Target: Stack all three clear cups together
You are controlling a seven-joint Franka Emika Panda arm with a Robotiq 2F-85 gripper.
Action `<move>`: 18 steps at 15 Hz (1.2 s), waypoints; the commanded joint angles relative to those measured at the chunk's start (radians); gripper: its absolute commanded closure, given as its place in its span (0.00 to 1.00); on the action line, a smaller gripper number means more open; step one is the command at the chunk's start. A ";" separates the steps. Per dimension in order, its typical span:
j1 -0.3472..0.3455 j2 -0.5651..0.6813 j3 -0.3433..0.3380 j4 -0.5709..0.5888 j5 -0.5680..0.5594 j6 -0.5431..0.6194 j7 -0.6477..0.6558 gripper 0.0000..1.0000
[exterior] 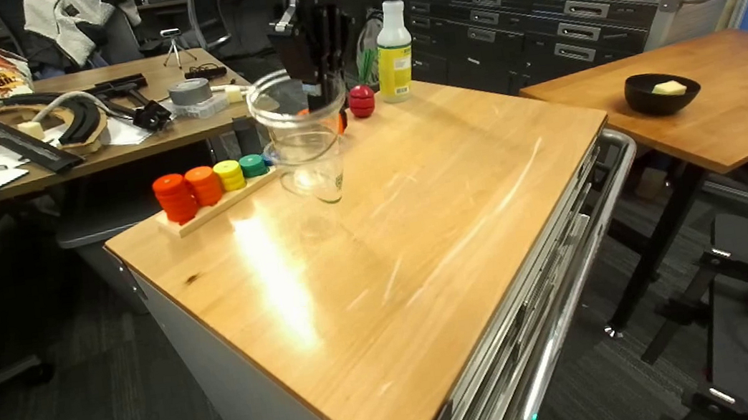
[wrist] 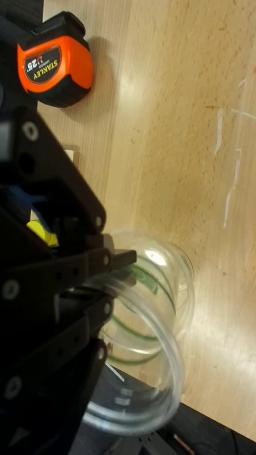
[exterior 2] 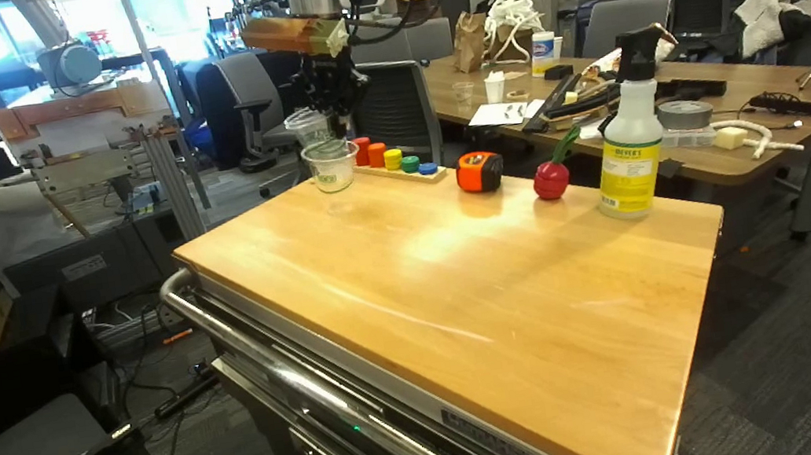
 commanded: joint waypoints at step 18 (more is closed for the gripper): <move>-0.083 -0.298 -0.099 -0.117 -0.197 -0.091 -0.031 0.00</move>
